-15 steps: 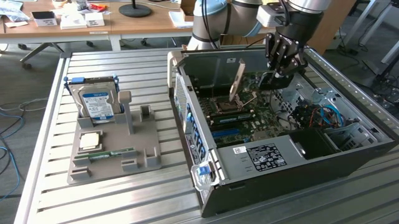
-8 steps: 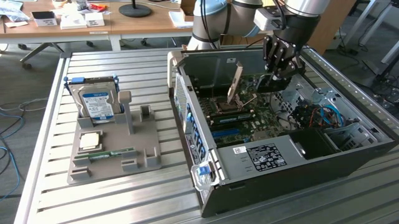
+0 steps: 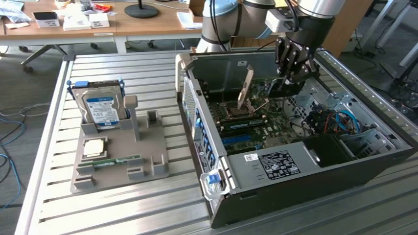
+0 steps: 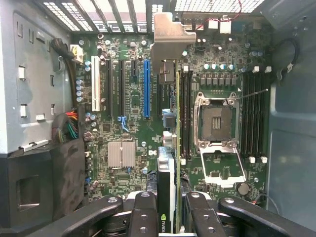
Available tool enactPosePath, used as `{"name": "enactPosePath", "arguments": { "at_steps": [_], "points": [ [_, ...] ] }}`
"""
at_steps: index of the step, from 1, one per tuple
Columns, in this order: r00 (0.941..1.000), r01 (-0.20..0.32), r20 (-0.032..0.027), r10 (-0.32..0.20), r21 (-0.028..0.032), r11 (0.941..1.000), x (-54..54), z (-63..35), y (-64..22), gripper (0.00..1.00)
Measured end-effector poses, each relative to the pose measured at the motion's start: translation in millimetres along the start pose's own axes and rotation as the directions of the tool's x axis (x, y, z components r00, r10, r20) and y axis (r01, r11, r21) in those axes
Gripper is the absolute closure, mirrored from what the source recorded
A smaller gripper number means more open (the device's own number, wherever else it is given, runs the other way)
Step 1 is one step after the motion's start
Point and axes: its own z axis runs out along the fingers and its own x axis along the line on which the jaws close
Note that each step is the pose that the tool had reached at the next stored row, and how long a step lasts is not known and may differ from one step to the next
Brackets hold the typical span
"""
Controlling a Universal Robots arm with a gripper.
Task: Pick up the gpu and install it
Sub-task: 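Insert the gpu into the slot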
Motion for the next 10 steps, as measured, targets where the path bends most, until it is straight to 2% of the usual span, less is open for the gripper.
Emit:
{"name": "enactPosePath", "arguments": {
  "at_steps": [10],
  "points": [
    [1.0,0.0,0.0001,0.0,0.0,1.0,0.1,0.1,4.0,0.73]
  ]
}}
